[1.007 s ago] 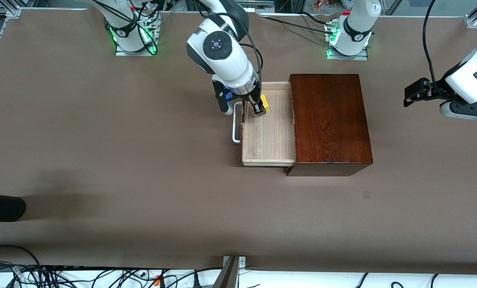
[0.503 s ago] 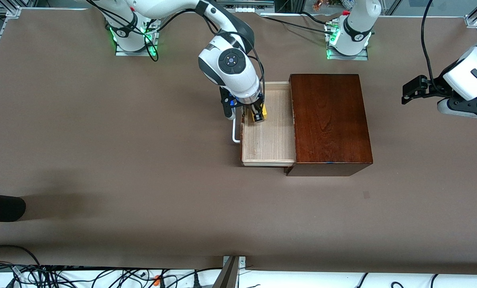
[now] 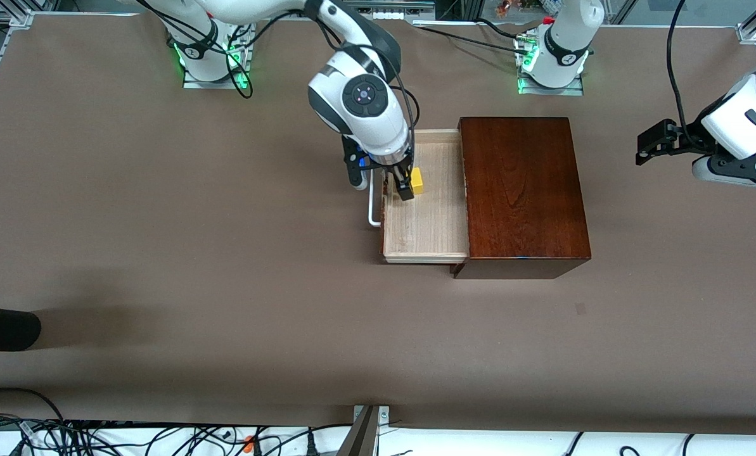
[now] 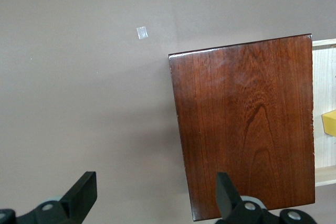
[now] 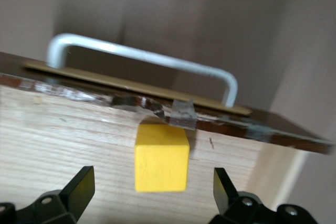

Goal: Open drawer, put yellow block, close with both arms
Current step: 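Lower the yellow cube into the drawer and open the right gripper, then withdraw the right gripper from the drawer while the left gripper rises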

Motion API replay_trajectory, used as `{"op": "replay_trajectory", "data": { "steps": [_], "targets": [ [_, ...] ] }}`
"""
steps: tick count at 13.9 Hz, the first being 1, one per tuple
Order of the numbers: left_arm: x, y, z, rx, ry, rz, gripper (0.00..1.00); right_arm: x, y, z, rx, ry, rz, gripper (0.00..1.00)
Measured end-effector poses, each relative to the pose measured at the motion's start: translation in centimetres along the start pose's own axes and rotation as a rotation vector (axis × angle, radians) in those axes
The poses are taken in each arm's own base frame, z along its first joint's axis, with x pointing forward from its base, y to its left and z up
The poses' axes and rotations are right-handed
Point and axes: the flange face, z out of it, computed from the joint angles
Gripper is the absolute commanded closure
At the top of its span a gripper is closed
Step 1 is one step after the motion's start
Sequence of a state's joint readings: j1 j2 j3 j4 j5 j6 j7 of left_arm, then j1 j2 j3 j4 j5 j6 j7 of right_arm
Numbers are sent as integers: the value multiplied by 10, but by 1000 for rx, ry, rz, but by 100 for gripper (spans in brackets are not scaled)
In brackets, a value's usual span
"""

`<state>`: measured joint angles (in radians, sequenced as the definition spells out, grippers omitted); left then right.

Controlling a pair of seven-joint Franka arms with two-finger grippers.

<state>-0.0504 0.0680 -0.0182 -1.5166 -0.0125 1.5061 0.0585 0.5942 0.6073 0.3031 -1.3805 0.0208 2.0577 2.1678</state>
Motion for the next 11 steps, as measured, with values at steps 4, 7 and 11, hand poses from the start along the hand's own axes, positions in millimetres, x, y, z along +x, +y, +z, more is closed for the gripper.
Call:
{"op": "replay_trajectory", "data": {
  "steps": [4, 7, 11],
  "targets": [
    [0, 1, 0, 0, 0, 1, 0, 59, -13, -99, -28, 54, -166, 0],
    [0, 2, 0, 0, 0, 3, 0, 140, -24, -145, -109, 85, -366, 0],
    [0, 6, -1, -3, 2, 10, 0, 279, -41, -193, -166, 27, -607, 0]
  ]
}}
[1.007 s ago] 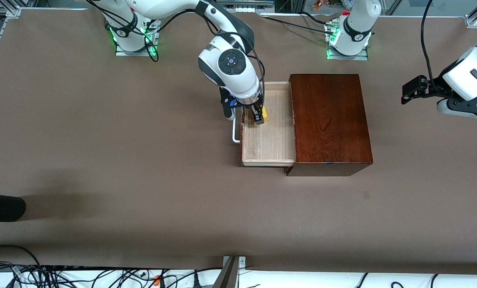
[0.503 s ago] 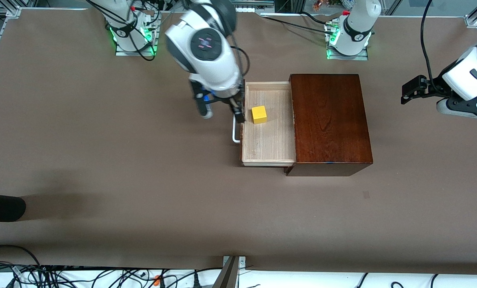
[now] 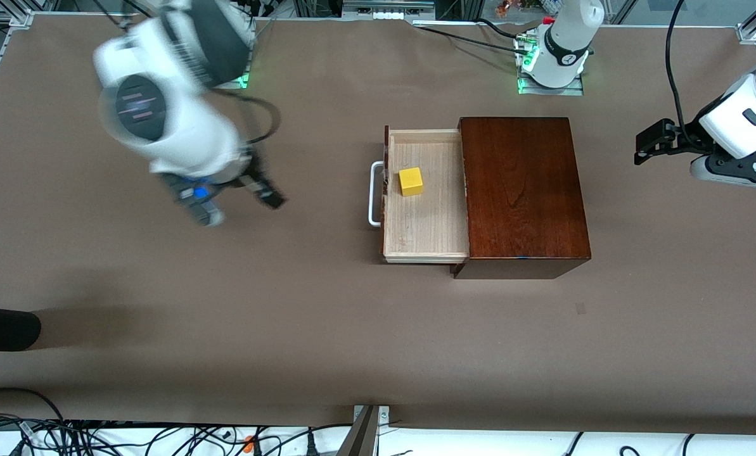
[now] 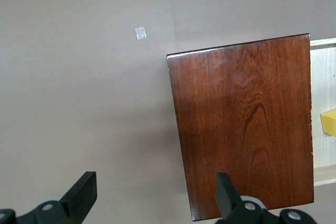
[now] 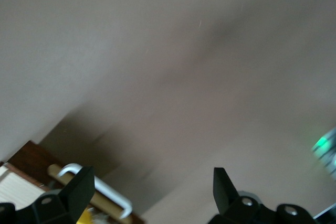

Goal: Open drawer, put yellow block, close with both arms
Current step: 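Withdraw the right gripper from the drawer while the left gripper rises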

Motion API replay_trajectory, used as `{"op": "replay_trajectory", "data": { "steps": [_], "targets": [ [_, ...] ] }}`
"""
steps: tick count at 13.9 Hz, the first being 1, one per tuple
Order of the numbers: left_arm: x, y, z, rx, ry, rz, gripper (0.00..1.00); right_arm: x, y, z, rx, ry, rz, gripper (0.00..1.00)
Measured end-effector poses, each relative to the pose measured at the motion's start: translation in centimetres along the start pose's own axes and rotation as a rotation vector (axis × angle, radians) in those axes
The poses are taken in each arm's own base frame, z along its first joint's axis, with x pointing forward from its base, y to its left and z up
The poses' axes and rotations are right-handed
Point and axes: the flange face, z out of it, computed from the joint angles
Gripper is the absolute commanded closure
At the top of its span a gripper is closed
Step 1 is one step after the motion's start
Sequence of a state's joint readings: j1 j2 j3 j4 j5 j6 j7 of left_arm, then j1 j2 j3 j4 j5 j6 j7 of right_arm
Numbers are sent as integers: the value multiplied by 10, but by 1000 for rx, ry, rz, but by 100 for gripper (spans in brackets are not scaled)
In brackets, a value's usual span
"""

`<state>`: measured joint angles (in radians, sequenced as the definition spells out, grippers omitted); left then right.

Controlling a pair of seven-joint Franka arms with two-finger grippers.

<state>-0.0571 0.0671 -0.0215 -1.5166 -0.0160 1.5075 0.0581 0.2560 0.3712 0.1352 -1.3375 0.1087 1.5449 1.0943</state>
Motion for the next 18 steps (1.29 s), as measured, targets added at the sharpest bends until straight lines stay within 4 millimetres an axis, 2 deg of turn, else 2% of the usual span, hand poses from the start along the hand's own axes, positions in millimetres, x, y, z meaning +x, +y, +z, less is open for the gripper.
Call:
{"op": "replay_trajectory", "data": {
  "steps": [2, 3, 6, 9, 11, 13, 15, 17, 18],
  "targets": [
    [1, 23, -1, -3, 5, 40, 0, 52, 41, -14, 0, 4, -133, 0],
    [2, 45, -1, -3, 8, 72, 0, 72, 60, -16, -5, 8, -200, 0],
    [-2, 134, 5, -5, 7, 141, 0, 125, 110, -14, -24, 10, -413, 0],
    [-7, 219, 35, 47, -25, 211, 0, 167, 150, -15, -50, 70, -603, 0],
    [-17, 273, 49, 70, -34, 304, 0, 176, 175, -26, -44, 111, -687, 0],
    [-39, 340, 61, 116, -20, 433, 0, 174, 204, -43, -21, 154, -733, 0],
    [-71, 412, 72, 149, 41, 571, 0, 157, 228, -65, -9, 181, -756, 0],
    [-96, 461, 87, 143, 72, 705, 0, 136, 243, -86, -6, 190, -761, 0],
    [-99, 479, 101, 135, 75, 820, 0, 129, 247, -95, 0, 207, -763, 0]
  ]
}}
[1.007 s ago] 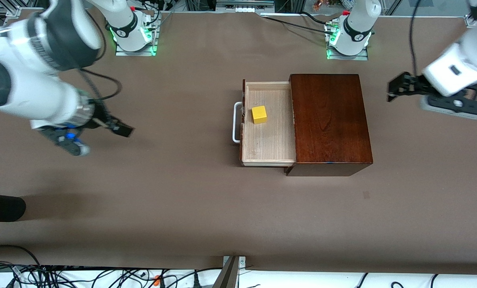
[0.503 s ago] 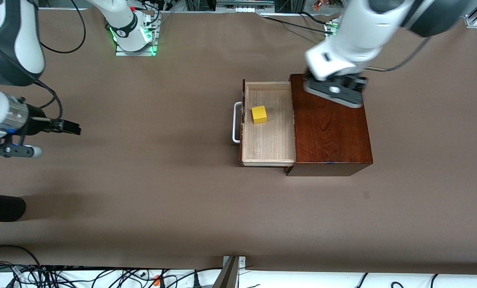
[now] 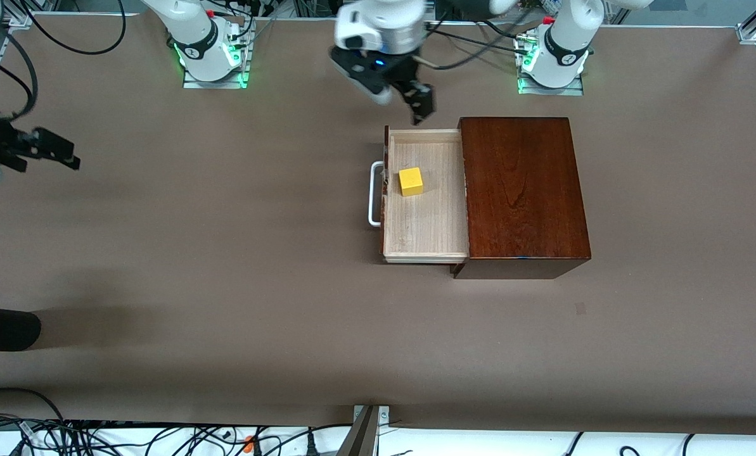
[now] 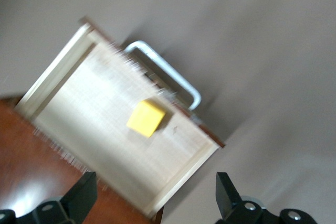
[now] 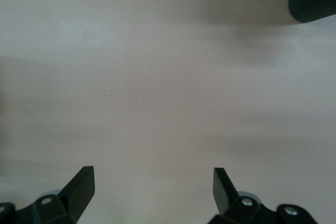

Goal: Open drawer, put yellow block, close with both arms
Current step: 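Move the left gripper down to the drawer handle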

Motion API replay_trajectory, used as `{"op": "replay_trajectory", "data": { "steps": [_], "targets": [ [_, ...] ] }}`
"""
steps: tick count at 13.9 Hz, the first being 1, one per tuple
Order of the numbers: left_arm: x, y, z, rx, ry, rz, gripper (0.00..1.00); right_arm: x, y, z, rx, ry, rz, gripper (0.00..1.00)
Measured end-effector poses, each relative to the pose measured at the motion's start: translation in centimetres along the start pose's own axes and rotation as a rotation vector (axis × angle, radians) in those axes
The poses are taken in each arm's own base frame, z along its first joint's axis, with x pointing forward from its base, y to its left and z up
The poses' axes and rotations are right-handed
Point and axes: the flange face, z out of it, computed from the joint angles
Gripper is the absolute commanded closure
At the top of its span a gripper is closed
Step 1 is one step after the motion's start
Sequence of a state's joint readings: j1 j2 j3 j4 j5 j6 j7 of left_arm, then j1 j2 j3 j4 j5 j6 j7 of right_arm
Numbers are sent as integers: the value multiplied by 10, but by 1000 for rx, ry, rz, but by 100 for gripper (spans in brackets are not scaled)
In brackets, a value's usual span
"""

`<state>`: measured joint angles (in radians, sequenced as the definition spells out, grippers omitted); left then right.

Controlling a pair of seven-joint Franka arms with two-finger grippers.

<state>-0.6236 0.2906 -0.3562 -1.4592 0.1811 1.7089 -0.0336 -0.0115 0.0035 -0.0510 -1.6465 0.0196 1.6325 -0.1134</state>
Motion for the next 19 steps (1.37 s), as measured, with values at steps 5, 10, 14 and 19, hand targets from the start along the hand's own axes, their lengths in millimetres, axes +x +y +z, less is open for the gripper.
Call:
{"op": "replay_trajectory", "data": {
  "steps": [5, 10, 14, 19],
  "targets": [
    [51, 3, 77, -58, 31, 514, 0, -9, -2, 1, 6, -48, -1, 0],
    [71, -6, 154, -64, -11, 683, 0, -7, 5, 6, 6, -60, 10, 0],
    [75, -7, 207, -61, -74, 702, 0, -8, 15, 7, 7, -63, 27, 0],
    [75, -19, 217, -58, -89, 686, 0, -9, 21, 8, 7, -65, 39, 0]
  ]
}}
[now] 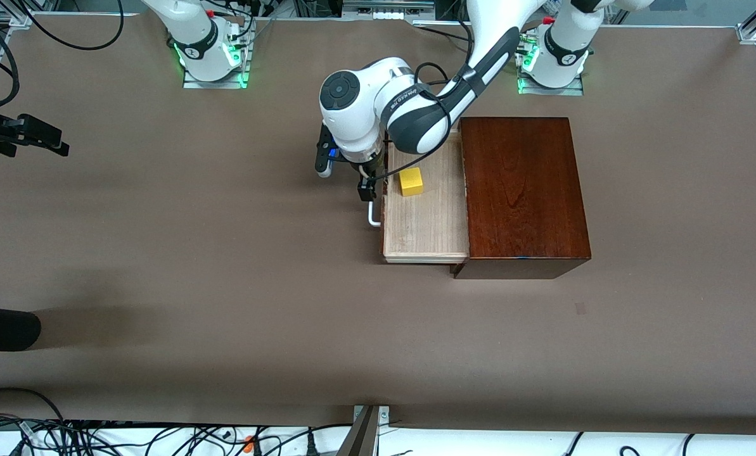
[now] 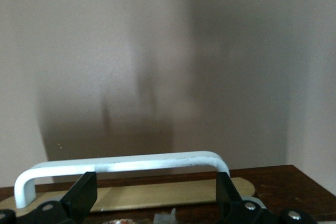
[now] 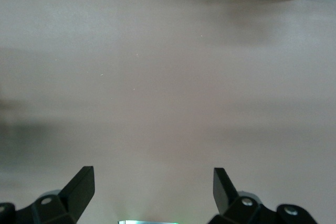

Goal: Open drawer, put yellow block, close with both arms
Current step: 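Move the left gripper down to the drawer handle, then push the drawer closed into the box with the left gripper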

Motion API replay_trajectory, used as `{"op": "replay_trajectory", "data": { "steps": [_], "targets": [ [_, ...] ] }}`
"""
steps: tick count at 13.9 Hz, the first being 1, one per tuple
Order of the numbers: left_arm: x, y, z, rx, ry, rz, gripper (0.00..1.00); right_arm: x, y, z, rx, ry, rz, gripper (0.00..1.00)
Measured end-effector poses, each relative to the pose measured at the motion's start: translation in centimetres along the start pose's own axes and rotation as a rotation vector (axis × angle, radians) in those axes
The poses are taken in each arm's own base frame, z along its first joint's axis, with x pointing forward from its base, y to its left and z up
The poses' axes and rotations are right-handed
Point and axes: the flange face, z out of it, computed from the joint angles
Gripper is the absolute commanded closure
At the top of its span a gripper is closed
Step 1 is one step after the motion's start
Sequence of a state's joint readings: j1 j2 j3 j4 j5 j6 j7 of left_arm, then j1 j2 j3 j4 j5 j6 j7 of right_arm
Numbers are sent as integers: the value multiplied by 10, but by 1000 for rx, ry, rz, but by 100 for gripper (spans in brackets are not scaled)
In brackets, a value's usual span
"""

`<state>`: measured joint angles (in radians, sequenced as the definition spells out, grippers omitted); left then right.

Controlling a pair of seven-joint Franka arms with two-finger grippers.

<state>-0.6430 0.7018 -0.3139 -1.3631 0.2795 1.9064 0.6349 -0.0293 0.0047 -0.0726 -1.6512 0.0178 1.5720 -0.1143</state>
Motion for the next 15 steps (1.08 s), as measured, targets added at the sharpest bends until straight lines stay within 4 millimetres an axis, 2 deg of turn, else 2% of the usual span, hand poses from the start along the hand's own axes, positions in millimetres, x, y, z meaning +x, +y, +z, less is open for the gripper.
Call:
{"op": "replay_trajectory", "data": {
  "steps": [2, 6, 12, 15],
  "targets": [
    [-8, -9, 0, 6, -5, -18, 0, 0, 0, 0, 0, -1, 0, 0],
    [-12, -11, -1, -8, -27, -27, 0, -1, 0, 1, 1, -6, -1, 0],
    [-33, -14, -10, -52, -102, -47, 0, 0, -5, 1, 0, -7, -10, 0],
    [-46, -18, -3, -78, -137, -62, 0, 0, -5, 1, 0, -7, -10, 0]
  ]
}}
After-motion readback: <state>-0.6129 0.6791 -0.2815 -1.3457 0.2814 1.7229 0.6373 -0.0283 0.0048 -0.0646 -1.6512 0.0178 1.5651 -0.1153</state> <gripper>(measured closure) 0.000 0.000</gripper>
